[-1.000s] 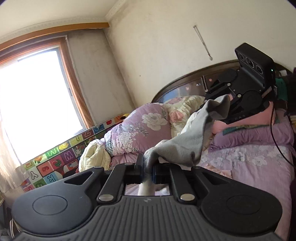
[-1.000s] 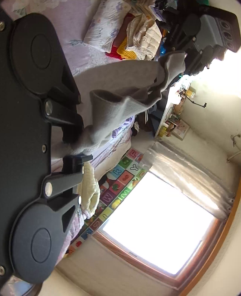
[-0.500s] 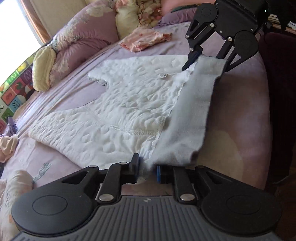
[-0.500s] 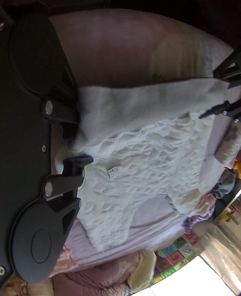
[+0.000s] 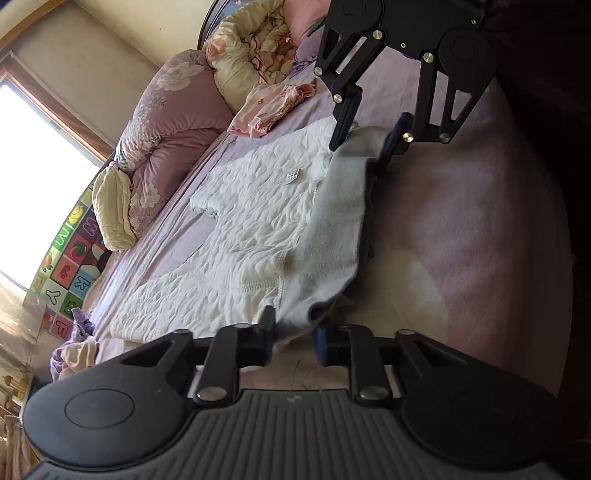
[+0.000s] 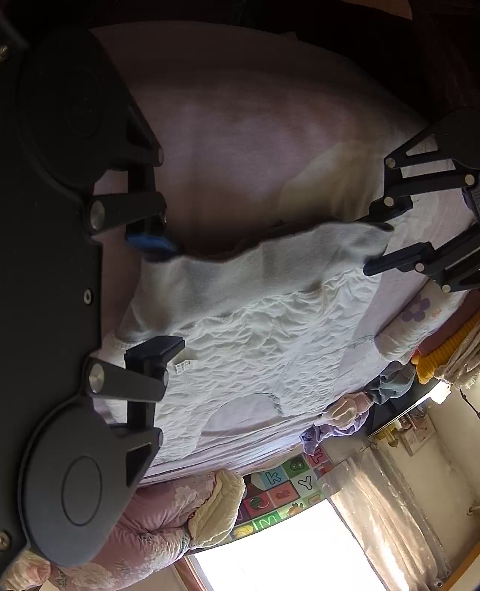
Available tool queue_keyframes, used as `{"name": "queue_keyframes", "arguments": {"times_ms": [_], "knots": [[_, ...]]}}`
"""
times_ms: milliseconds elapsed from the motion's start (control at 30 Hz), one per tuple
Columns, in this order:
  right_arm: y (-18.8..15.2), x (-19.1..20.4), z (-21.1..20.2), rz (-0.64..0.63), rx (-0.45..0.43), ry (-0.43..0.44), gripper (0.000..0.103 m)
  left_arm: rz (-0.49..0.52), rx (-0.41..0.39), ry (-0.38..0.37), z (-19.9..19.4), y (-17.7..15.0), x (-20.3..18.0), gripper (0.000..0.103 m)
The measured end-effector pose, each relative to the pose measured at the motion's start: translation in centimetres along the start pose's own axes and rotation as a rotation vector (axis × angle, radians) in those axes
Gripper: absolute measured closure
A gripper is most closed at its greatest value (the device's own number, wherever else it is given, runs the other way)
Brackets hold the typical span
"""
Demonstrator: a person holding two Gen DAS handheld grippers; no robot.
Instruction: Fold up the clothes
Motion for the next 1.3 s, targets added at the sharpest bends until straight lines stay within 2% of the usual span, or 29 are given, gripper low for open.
{"name": "queue_keyframes", "arguments": {"times_ms": [67,200,267,367,400,467,500,533,567,667,767,800,867,900,967,1000,1067,1133,1200,1300], "knots": [[0.3,-1.1,-0.3,0.059,0.005,0.028,0.086,-0.076,-0.014,-0.024,-0.9,0.9,1.8,0.097],[1.6,-4.0,-4.3,0.212,-0.063,0.183,0.088,-0.078,-0.040,-0.020,-3.8,1.5,4.1,0.097],[1.4,-3.4,-5.4,0.162,-0.040,0.246,0.089,-0.079,-0.016,-0.053,-3.7,0.6,3.1,0.097],[0.4,-1.4,-4.5,0.135,0.043,0.369,0.087,-0.008,0.109,-0.166,-2.7,-1.9,-0.5,0.096],[-0.2,-0.6,-4.0,0.107,0.087,0.377,0.085,-0.030,0.121,-0.183,-3.4,-2.2,-0.4,0.096],[-1.1,0.8,-4.0,0.034,0.131,0.353,0.083,-0.083,0.135,-0.208,-4.8,-2.5,0.0,0.095],[-1.3,0.6,-4.7,0.054,0.115,0.355,0.077,-0.133,0.117,-0.198,-5.5,-2.2,1.0,0.095],[-1.3,-0.1,-5.5,0.102,0.096,0.366,0.066,-0.182,0.099,-0.188,-6.3,-1.9,2.1,0.095],[-1.2,-0.9,-6.4,0.162,0.059,0.367,0.061,-0.228,0.082,-0.178,-6.7,-1.6,3.1,0.095],[0.3,-4.8,-6.9,0.402,-0.103,0.313,0.058,-0.367,0.039,-0.095,-5.0,0.6,5.4,0.095],[1.7,-7.2,-4.1,0.627,-0.169,0.235,0.057,-0.556,0.014,-0.088,-1.5,2.3,6.4,0.095],[1.7,-7.4,-2.7,0.688,-0.159,0.223,0.057,-0.623,0.024,-0.110,-0.1,2.2,6.1,0.095],[1.0,-7.1,0.4,0.816,-0.115,0.207,0.057,-0.732,0.156,-0.179,3.6,0.1,3.9,0.092],[0.0,-6.3,1.8,0.874,-0.071,0.217,0.057,-0.762,0.205,-0.183,4.0,-1.3,2.9,0.092],[-1.9,-4.2,1.6,0.927,-0.132,0.184,0.056,-0.847,0.122,-0.179,2.4,-3.0,2.5,0.091],[-2.4,-3.5,1.0,0.924,-0.142,0.162,0.056,-0.851,0.122,-0.175,1.7,-3.5,2.5,0.091],[-3.0,-2.8,-0.4,0.939,-0.129,0.141,0.056,-0.811,0.104,-0.100,0.0,-3.5,3.1,0.090],[-3.3,-2.6,-1.2,0.957,-0.121,0.123,0.055,-0.807,0.097,-0.061,-0.2,-3.6,3.8,0.086],[-3.3,-2.3,-1.3,0.929,-0.096,0.113,0.055,-0.756,0.224,-0.125,1.1,-4.3,3.4,0.083],[-3.3,-2.9,-2.1,0.969,-0.081,0.120,0.054,-0.797,0.210,-0.100,-0.2,-4.0,4.4,0.082]]}}
Point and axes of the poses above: each gripper's, at about its wrist camera, not at the fingertips, and z roughly the way its jaws point, x to its left, y to its top, the point moved 3 cm from there along z, roughly the way its jaws point, and after that the axes turned 9 degrees about y, right-handed, at the moved point
